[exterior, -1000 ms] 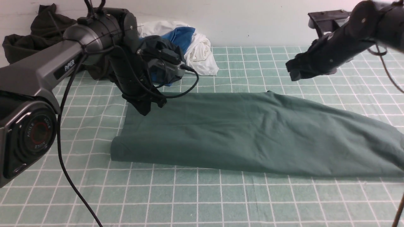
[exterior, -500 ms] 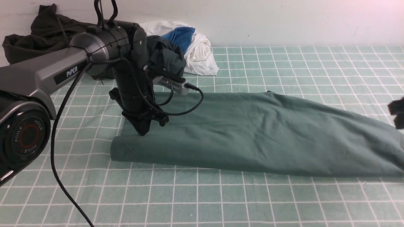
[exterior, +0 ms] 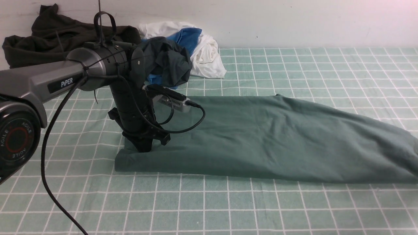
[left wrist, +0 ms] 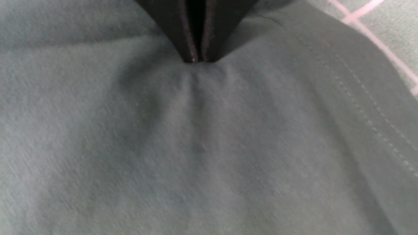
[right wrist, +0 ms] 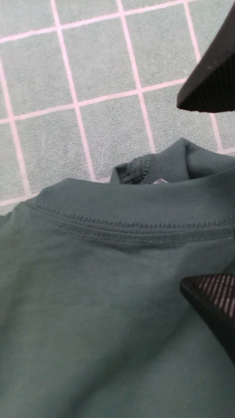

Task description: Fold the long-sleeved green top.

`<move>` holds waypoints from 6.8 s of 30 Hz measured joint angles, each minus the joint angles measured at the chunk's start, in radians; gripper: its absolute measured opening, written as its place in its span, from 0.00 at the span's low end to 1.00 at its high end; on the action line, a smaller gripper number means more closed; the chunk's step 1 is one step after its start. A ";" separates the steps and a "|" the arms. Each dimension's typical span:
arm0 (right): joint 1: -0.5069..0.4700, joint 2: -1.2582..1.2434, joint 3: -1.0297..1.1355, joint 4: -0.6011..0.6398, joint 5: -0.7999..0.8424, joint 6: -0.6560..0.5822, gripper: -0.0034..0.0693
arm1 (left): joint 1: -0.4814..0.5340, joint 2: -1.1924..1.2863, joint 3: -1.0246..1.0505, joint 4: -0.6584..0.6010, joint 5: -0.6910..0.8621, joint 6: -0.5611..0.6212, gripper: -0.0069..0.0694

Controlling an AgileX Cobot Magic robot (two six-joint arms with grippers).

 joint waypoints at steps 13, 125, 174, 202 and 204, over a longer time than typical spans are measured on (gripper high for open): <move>0.000 0.151 -0.001 -0.079 -0.123 0.055 0.80 | 0.014 0.000 0.001 -0.013 0.001 0.001 0.09; 0.957 -0.514 -0.268 0.126 0.217 -0.096 0.17 | 0.022 -2.085 1.191 -0.020 -0.127 -0.144 0.09; 0.375 -1.642 1.098 0.003 -0.769 0.216 0.03 | 0.022 -2.085 1.191 -0.020 -0.127 -0.144 0.09; 0.281 -1.765 1.157 -0.106 -0.449 0.297 0.03 | 0.022 -2.086 1.193 -0.020 -0.126 -0.144 0.09; 0.281 -1.765 1.157 -0.107 -0.449 0.297 0.03 | 0.022 -2.086 1.193 -0.020 -0.126 -0.144 0.09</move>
